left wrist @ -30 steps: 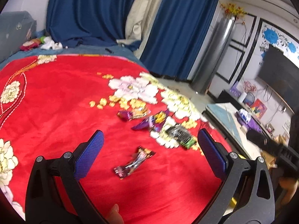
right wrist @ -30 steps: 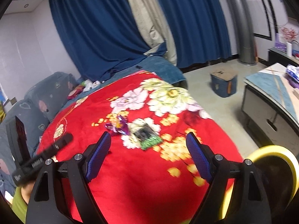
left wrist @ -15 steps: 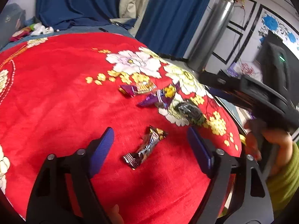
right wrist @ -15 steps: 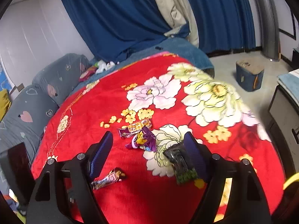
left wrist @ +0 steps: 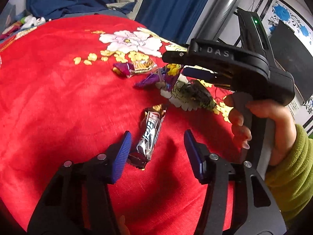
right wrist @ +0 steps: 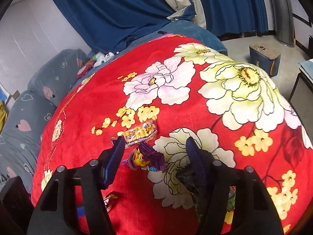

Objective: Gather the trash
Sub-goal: 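Grasp the brown candy bar wrapper with the left gripper while the right gripper grasps the purple wrapper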

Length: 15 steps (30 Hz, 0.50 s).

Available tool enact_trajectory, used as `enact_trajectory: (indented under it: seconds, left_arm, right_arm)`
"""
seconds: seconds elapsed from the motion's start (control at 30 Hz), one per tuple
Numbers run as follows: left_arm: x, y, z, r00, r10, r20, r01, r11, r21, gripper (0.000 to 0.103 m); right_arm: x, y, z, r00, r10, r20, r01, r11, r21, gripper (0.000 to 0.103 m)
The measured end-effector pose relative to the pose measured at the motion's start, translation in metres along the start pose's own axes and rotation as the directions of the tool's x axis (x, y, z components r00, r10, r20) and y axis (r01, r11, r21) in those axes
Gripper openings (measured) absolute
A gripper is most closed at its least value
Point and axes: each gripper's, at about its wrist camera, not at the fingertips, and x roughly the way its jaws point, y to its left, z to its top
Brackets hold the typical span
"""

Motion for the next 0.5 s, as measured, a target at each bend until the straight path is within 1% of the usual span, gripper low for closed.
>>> enact_trajectory:
  seconds: [0.03, 0.07, 0.1, 0.13, 0.17, 0.23, 0.33, 0.5]
  left_arm:
    - [0.000, 0.001, 0.000, 1.000, 0.000, -0.001, 0.000, 1.000, -0.003, 0.040]
    - [0.001, 0.001, -0.001, 1.000, -0.001, -0.004, 0.001, 1.000, -0.005, 0.038]
    - [0.001, 0.001, -0.001, 1.000, -0.002, -0.008, 0.002, 1.000, -0.006, 0.034]
    - [0.002, 0.001, -0.003, 1.000, -0.003, -0.013, 0.003, 1.000, -0.008, 0.030]
    - [0.003, 0.002, -0.003, 1.000, -0.004, -0.018, 0.004, 1.000, -0.008, 0.028]
    - [0.005, 0.003, -0.005, 1.000, -0.007, -0.029, 0.007, 1.000, -0.011, 0.022]
    - [0.005, 0.004, -0.004, 0.999, -0.015, -0.032, 0.015, 1.000, -0.017, 0.016]
    - [0.008, 0.004, -0.002, 0.999, -0.029, -0.034, 0.028, 1.000, -0.012, 0.011]
  right_arm:
    - [0.003, 0.000, 0.000, 1.000, 0.001, -0.009, -0.001, 1.000, -0.001, 0.049]
    - [0.006, 0.001, 0.000, 1.000, 0.003, -0.020, -0.003, 1.000, -0.005, 0.035]
    - [0.010, 0.002, 0.000, 0.999, 0.004, -0.032, -0.004, 1.000, -0.012, 0.028]
    - [0.011, 0.003, -0.001, 0.999, -0.004, -0.035, 0.003, 1.000, -0.019, 0.028]
    - [0.011, 0.004, -0.002, 1.000, -0.008, -0.030, 0.008, 1.000, -0.022, 0.027]
    - [0.009, 0.007, -0.005, 1.000, -0.013, -0.021, 0.012, 0.999, -0.032, 0.026]
    - [0.005, 0.007, -0.008, 1.000, -0.022, -0.006, 0.021, 0.999, -0.033, 0.024]
    - [-0.008, 0.010, -0.011, 0.999, -0.017, 0.031, 0.018, 0.999, -0.038, 0.022]
